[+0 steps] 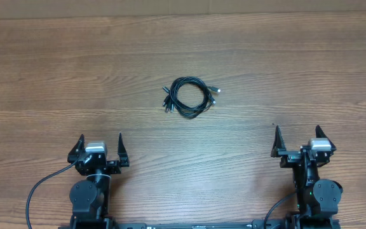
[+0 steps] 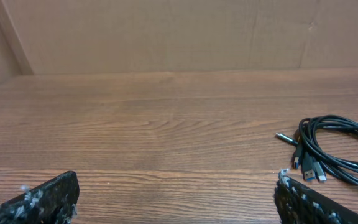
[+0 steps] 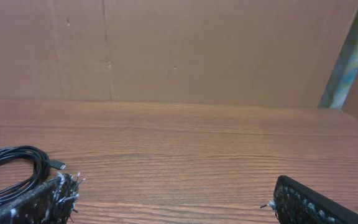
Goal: Untangle cables
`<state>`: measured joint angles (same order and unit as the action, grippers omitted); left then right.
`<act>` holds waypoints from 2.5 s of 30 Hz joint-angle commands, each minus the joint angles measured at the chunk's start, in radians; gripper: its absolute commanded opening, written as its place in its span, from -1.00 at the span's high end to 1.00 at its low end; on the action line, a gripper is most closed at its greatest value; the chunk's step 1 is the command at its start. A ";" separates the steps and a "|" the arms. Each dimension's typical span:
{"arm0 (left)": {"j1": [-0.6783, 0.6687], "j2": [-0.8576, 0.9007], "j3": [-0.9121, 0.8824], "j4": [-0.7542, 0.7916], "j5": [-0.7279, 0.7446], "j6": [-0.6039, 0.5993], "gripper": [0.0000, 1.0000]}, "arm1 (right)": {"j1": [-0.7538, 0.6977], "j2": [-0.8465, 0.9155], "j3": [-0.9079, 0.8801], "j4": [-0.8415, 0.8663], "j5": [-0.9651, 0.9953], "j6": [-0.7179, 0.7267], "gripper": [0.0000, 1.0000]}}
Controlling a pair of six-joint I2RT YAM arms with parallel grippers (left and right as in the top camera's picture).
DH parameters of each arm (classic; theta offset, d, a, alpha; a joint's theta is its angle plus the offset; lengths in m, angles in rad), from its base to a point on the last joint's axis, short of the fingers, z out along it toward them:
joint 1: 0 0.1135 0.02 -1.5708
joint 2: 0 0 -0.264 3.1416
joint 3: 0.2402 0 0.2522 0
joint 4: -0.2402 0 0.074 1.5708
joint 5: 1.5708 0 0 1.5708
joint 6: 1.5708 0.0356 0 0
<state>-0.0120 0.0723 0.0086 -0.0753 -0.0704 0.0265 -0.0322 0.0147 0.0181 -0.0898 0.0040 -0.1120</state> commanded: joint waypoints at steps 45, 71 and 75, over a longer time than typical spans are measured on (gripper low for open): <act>-0.031 0.454 0.512 -0.275 0.243 -0.097 -1.00 | -0.001 0.207 0.311 0.031 -0.419 0.438 -1.00; -0.375 1.635 2.101 -1.472 -0.026 -0.011 -1.00 | -0.001 1.283 1.493 -0.910 -0.627 0.188 -1.00; -0.375 1.727 2.100 -1.450 -0.024 -0.085 -0.99 | -0.001 1.331 1.493 -0.924 -0.600 0.190 -1.00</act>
<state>-0.3859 1.7447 2.0933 -1.5368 -0.1116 0.0177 -0.0319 1.3300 1.4864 -1.0031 -0.5724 0.0883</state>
